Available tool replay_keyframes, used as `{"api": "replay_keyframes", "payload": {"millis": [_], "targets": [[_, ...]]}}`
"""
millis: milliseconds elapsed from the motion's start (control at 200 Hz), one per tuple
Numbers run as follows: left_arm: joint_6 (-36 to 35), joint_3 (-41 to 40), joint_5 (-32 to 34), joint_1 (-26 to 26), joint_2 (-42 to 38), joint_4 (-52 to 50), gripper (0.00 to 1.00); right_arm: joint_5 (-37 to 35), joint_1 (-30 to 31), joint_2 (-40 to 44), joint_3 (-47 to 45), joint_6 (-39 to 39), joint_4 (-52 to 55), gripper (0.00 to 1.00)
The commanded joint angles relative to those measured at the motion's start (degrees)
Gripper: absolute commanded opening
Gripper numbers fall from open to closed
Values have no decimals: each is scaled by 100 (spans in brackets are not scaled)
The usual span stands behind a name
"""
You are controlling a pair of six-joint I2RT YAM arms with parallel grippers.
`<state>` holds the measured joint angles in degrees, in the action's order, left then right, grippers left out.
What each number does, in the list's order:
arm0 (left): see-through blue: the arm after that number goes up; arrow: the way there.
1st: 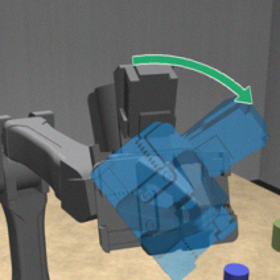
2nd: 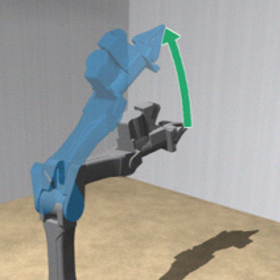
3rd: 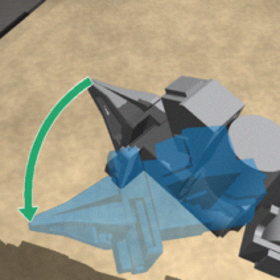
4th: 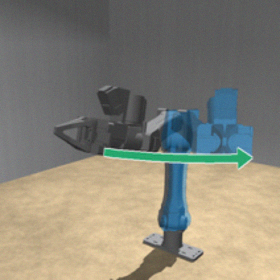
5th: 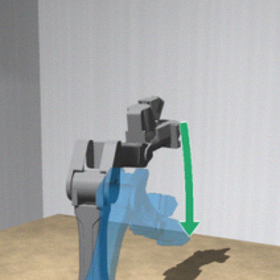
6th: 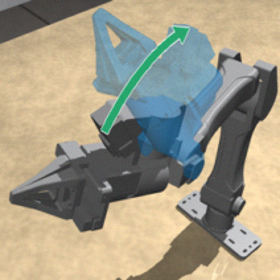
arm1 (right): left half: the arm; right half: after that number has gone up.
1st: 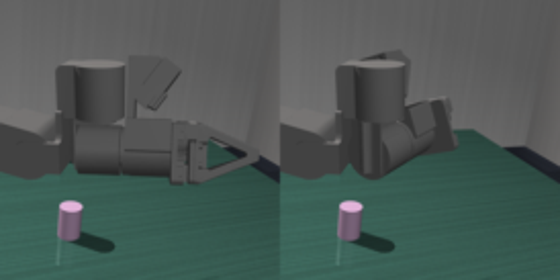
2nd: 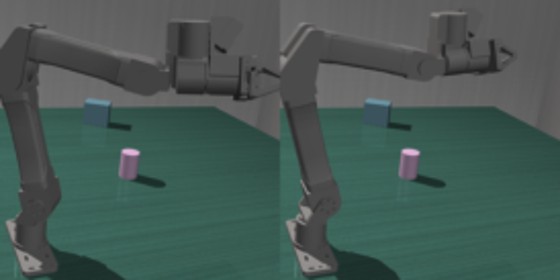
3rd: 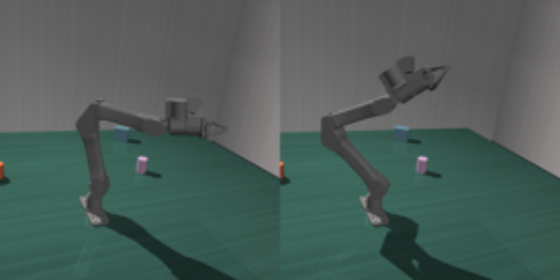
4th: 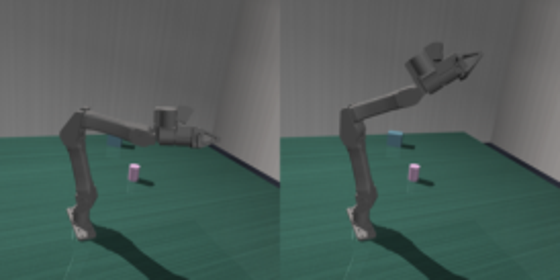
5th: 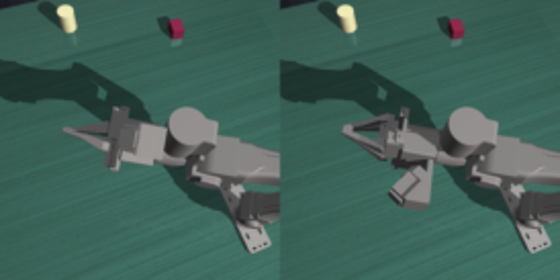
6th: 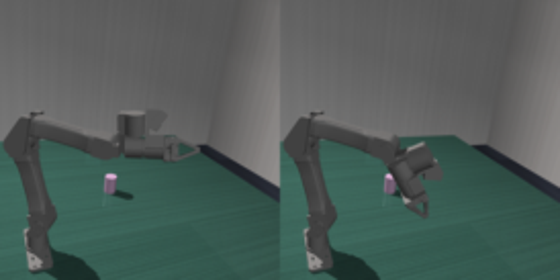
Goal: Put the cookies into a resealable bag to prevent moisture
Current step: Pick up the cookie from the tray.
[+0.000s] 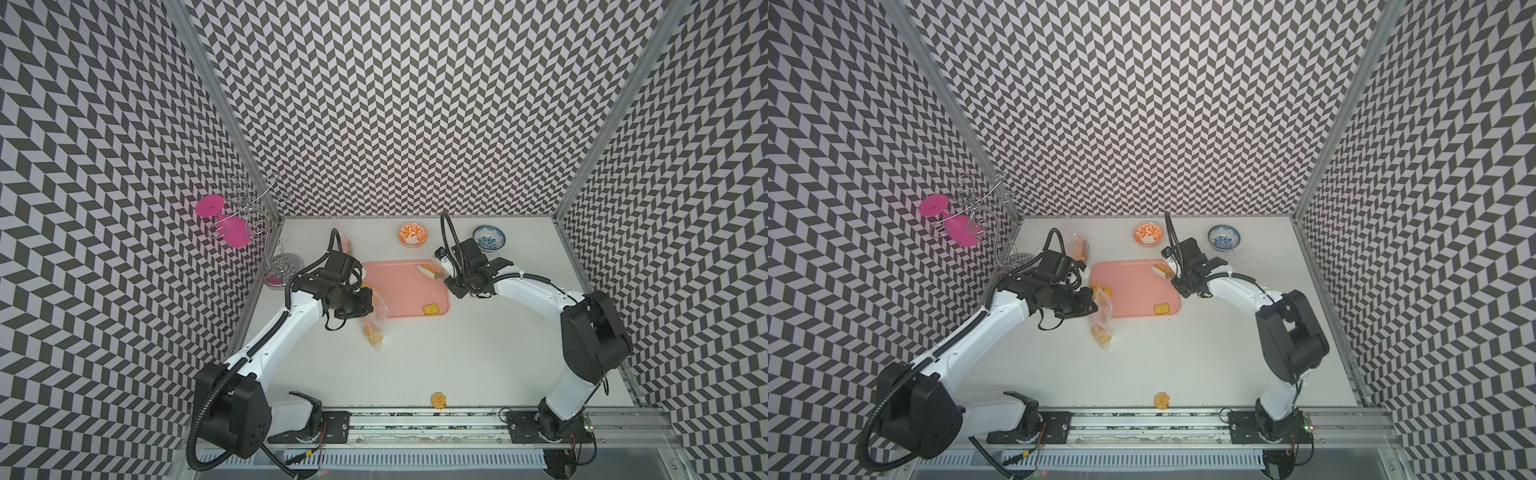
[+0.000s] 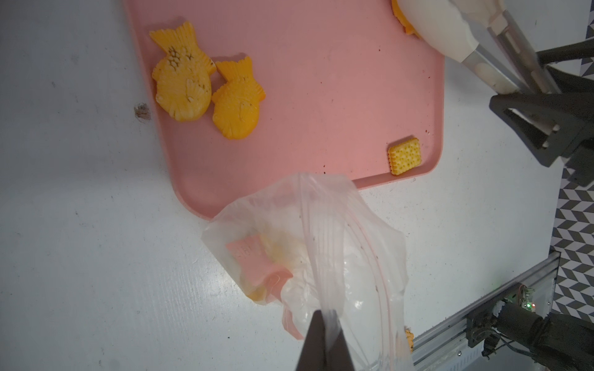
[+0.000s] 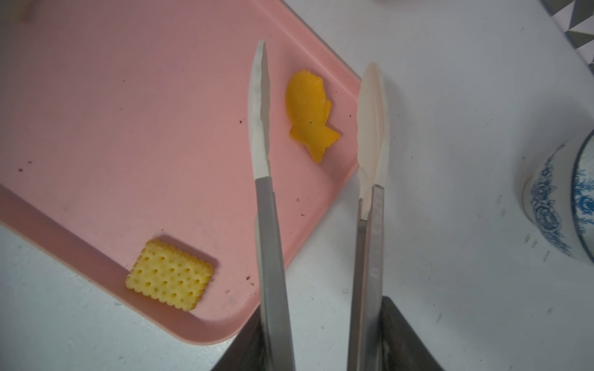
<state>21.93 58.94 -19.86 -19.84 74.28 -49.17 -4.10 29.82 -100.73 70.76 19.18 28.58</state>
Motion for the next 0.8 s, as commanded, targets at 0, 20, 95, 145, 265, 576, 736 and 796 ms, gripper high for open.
{"api": "replay_keyframes", "payload": {"millis": [0,20,95,145,265,576,736,796], "targets": [[-84,-86,-36,28,21,96,0,214,-11,-100,184,80,-115,49],[-84,-91,-36,24,19,104,0,233,-11,-124,200,83,-113,49],[-84,-93,-32,24,26,109,0,262,-10,-240,281,94,-14,47],[-83,-84,-35,24,33,109,0,258,-7,-325,360,105,56,46],[-81,-87,-35,24,31,118,0,296,-7,-453,523,95,170,40],[-84,-93,-51,15,34,135,0,320,-17,-245,503,2,275,24],[-110,-80,-41,15,60,151,0,533,-21,92,380,-113,255,24],[-110,-80,-45,15,68,169,0,653,-21,260,317,-172,223,24]]}}
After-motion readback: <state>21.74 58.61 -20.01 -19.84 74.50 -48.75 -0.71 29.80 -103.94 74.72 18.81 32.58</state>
